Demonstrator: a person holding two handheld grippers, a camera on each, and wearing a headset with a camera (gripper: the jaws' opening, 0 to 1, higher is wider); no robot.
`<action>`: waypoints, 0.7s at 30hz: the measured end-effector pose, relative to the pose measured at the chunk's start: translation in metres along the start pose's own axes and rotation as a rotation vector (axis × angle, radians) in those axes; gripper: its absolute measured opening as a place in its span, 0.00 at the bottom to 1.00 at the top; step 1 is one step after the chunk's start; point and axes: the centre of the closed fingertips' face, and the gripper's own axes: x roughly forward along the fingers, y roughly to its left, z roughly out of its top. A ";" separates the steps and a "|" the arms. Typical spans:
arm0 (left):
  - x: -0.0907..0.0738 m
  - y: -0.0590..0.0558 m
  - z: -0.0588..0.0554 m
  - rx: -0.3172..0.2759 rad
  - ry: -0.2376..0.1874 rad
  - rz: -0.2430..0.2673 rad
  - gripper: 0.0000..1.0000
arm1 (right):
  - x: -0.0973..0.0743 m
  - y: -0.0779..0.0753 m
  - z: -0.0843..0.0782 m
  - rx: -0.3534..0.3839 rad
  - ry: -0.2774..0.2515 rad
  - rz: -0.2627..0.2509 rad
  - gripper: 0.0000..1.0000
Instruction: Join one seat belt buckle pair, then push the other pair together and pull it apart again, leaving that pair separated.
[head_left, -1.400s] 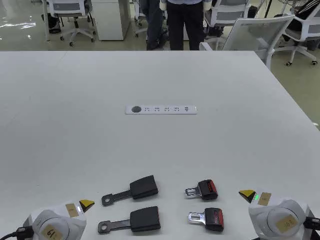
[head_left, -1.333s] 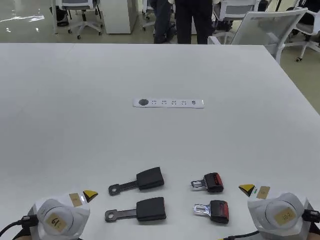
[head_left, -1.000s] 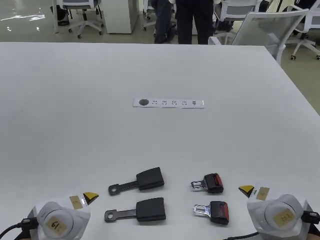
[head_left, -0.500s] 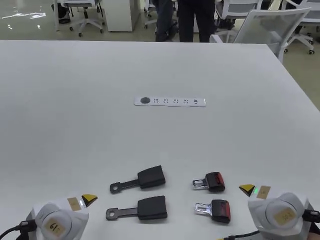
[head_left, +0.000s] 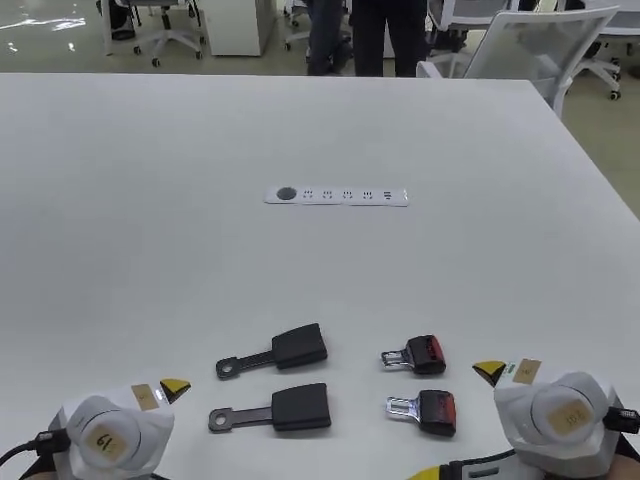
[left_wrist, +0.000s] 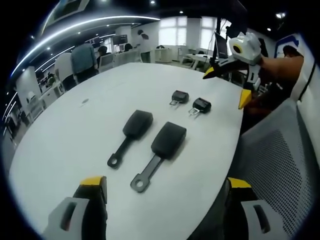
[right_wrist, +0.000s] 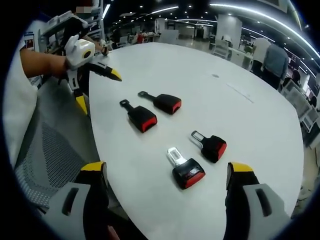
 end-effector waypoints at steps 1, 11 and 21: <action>0.000 0.000 0.000 -0.002 -0.001 -0.001 1.00 | 0.000 0.000 0.000 0.000 0.000 0.001 1.00; -0.004 0.002 0.004 -0.011 -0.011 0.008 1.00 | -0.005 -0.004 -0.003 0.013 -0.007 -0.016 1.00; -0.006 0.002 0.003 -0.018 -0.015 0.014 0.99 | -0.008 -0.007 -0.007 0.027 -0.006 -0.029 1.00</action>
